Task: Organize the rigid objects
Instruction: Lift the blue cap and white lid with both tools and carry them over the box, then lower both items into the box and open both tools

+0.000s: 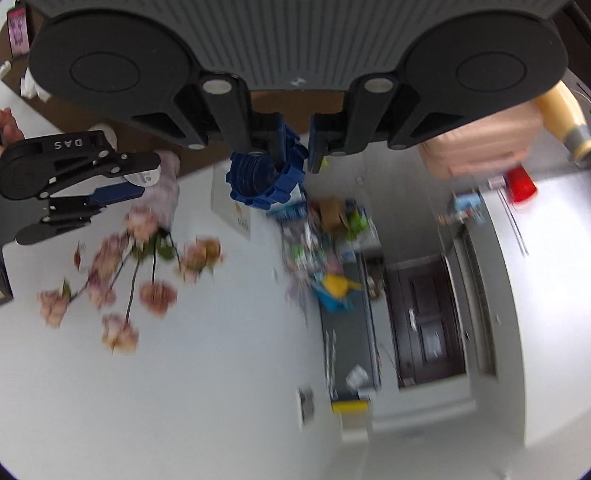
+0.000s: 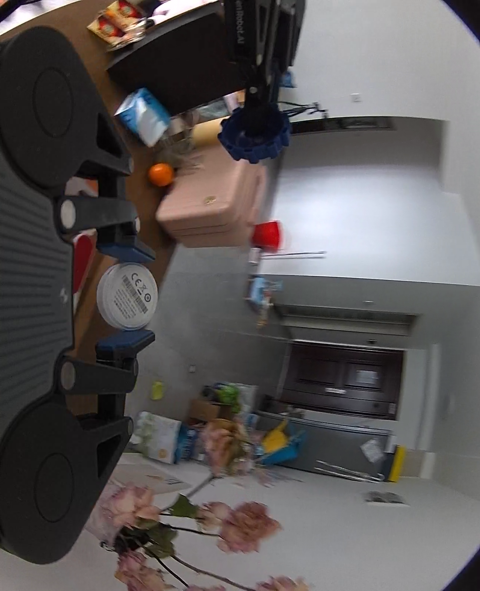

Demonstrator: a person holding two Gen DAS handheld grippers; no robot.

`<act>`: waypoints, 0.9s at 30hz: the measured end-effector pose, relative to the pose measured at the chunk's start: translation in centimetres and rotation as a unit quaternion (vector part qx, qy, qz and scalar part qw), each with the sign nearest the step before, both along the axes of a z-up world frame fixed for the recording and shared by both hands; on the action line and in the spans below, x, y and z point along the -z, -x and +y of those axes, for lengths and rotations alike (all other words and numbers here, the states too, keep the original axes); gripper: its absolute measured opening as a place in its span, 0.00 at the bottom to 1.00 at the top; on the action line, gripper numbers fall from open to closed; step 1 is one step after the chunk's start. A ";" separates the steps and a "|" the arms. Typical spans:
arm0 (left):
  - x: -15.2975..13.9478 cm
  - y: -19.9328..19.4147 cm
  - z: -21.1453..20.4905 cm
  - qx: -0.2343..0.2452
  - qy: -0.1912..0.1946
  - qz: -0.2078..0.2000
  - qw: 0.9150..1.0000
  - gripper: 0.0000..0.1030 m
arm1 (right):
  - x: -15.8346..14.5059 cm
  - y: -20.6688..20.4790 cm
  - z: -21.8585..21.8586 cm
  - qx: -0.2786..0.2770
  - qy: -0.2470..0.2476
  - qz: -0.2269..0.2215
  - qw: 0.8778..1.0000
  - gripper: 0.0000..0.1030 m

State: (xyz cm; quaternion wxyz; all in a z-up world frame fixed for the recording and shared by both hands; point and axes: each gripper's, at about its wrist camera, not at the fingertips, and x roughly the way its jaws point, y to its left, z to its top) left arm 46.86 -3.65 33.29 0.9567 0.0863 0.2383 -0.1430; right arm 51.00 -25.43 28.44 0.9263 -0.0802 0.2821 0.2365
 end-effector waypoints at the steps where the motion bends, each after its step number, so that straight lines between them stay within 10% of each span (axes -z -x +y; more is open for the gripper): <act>1: 1.0 -1.1 0.0 0.009 -0.002 0.024 1.000 0.12 | 0.5 -1.3 0.4 -0.004 0.013 0.015 1.000 0.38; 15: 20.5 -9.9 1.1 0.048 -0.043 0.243 0.968 0.12 | 20.8 -9.5 6.5 -0.074 0.130 0.242 0.959 0.38; 27: 33.0 -13.7 1.3 0.064 -0.046 0.361 0.929 0.12 | 31.4 -11.9 6.5 -0.077 0.153 0.325 0.930 0.38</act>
